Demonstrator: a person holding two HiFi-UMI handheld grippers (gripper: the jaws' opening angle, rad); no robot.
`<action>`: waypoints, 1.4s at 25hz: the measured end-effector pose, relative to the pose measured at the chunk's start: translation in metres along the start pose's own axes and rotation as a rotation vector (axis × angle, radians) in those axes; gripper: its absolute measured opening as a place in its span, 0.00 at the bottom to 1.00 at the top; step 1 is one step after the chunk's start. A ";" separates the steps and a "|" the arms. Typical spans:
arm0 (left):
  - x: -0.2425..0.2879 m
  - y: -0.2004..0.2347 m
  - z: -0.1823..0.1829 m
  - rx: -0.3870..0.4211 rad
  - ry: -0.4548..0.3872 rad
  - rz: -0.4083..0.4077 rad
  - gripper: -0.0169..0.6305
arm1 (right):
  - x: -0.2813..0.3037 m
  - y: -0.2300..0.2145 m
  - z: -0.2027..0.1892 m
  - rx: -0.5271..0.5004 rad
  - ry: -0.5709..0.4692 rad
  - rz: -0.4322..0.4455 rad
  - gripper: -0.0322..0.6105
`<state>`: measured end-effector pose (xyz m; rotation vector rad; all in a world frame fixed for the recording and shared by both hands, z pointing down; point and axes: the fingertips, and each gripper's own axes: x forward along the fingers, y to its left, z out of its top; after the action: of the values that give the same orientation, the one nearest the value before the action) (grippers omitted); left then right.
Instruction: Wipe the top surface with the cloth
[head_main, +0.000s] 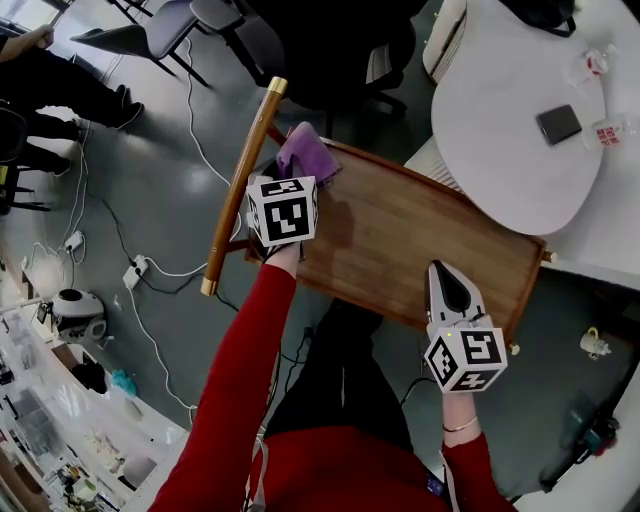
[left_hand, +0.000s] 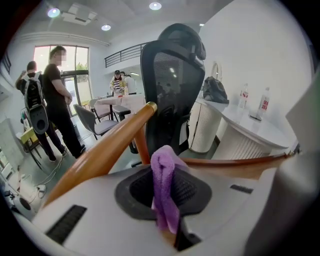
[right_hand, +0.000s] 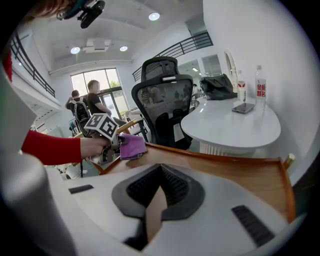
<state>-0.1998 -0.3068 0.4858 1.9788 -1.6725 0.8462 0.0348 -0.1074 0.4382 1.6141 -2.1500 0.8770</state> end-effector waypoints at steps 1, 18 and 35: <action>-0.003 0.000 0.003 0.016 -0.020 0.002 0.10 | -0.001 0.000 0.001 0.001 -0.005 -0.005 0.07; -0.195 -0.127 0.048 0.159 -0.488 -0.489 0.10 | -0.096 -0.007 0.058 0.050 -0.308 -0.165 0.07; -0.270 -0.231 0.001 0.375 -0.509 -0.814 0.10 | -0.181 -0.011 0.045 0.037 -0.499 -0.223 0.07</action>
<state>0.0009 -0.0664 0.3179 2.9779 -0.7477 0.3672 0.1071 -0.0018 0.3014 2.2264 -2.1951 0.4827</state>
